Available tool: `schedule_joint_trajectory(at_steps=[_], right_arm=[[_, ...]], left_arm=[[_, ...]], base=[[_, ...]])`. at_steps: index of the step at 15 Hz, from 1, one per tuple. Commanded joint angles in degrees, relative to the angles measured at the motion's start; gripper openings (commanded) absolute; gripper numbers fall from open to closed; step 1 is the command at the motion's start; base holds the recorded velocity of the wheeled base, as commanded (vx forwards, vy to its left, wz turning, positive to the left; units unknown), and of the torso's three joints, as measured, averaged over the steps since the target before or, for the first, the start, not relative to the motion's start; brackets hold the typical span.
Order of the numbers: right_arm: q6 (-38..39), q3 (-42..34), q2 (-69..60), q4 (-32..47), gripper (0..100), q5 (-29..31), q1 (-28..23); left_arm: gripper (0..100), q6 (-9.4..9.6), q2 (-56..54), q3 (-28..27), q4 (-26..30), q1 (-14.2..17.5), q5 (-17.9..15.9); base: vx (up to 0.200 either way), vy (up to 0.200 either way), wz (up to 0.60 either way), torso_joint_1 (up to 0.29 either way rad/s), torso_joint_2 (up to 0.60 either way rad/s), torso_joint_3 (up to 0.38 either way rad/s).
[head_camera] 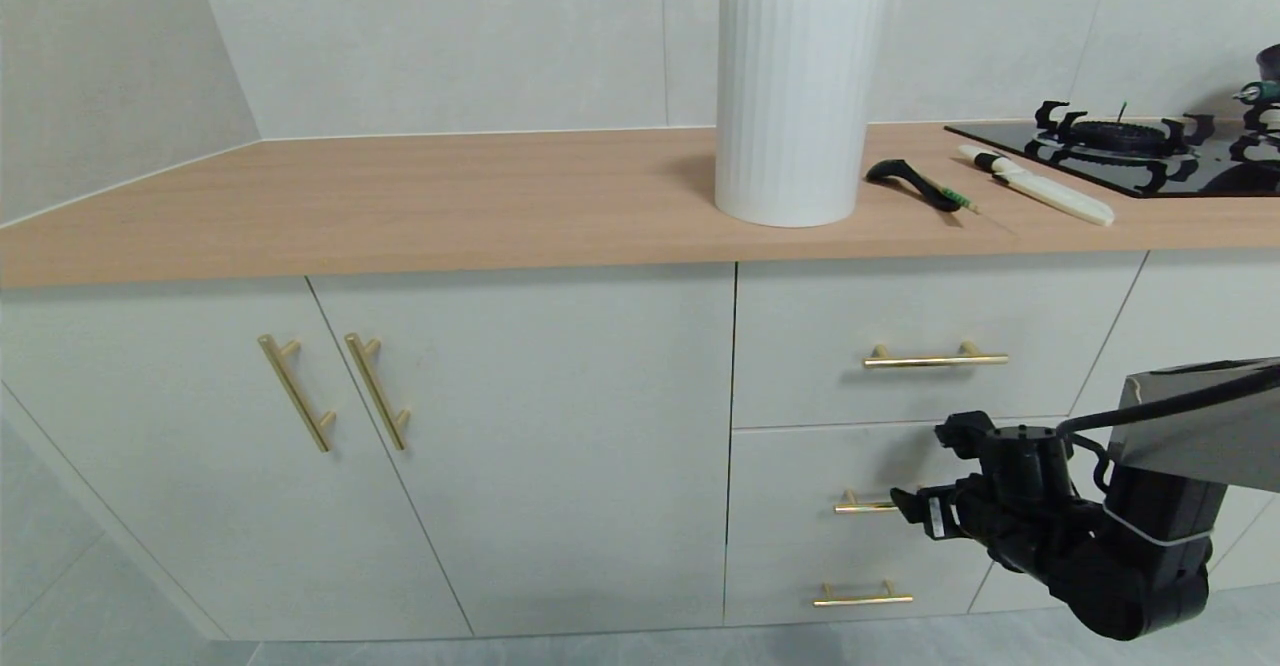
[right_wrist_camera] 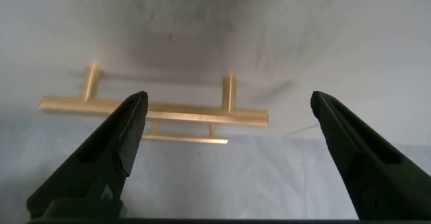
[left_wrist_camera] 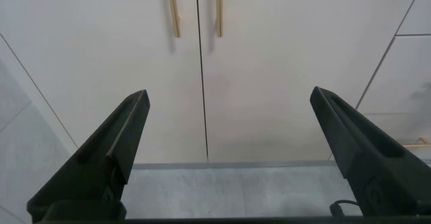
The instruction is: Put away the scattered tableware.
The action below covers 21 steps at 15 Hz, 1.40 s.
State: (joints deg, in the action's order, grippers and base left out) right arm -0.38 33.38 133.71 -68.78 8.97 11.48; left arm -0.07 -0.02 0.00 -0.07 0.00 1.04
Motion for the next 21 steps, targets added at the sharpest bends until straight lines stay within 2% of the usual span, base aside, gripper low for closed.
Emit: schedule_joint_trajectory(at_steps=[1,4,6,12,16,18,20,21], right_arm=[[-0.3,2.7,2.3,0.8,100,0.2,0.0],[-0.7,4.3,2.4,4.4,100,0.3,0.0],[-3.1,3.7,2.4,5.3,100,0.3,0.0],[-4.1,2.1,2.1,6.9,100,0.3,0.0],[-4.5,-9.6,-7.3,6.8,100,-1.2,0.3],[-4.2,-16.0,-16.4,6.8,100,-3.3,0.2],[-4.1,-18.3,-23.2,7.6,100,-3.3,0.1],[-4.1,-17.9,-29.5,11.0,100,-3.3,0.1]], left_arm=[[100,-0.01,0.0,0.0,0.0,0.0,0.0],[100,-0.01,0.0,0.0,0.0,0.0,0.0],[100,-0.01,0.0,0.0,0.0,0.0,0.0],[100,-0.01,0.0,0.0,0.0,0.0,0.0],[100,-0.01,0.0,0.0,0.0,0.0,0.0],[100,-0.01,0.0,0.0,0.0,0.0,0.0],[100,-0.01,0.0,0.0,0.0,0.0,0.0],[100,-0.01,0.0,0.0,0.0,0.0,0.0]], base=[[0.0,0.0,0.0,0.0,0.0,0.0],[0.0,0.0,0.0,0.0,0.0,0.0],[0.0,0.0,0.0,0.0,0.0,0.0],[0.0,0.0,0.0,0.0,0.0,0.0],[0.0,0.0,0.0,0.0,0.0,0.0],[0.0,0.0,0.0,0.0,0.0,0.0],[0.0,0.0,0.0,0.0,0.0,0.0],[0.0,0.0,0.0,0.0,0.0,0.0]])
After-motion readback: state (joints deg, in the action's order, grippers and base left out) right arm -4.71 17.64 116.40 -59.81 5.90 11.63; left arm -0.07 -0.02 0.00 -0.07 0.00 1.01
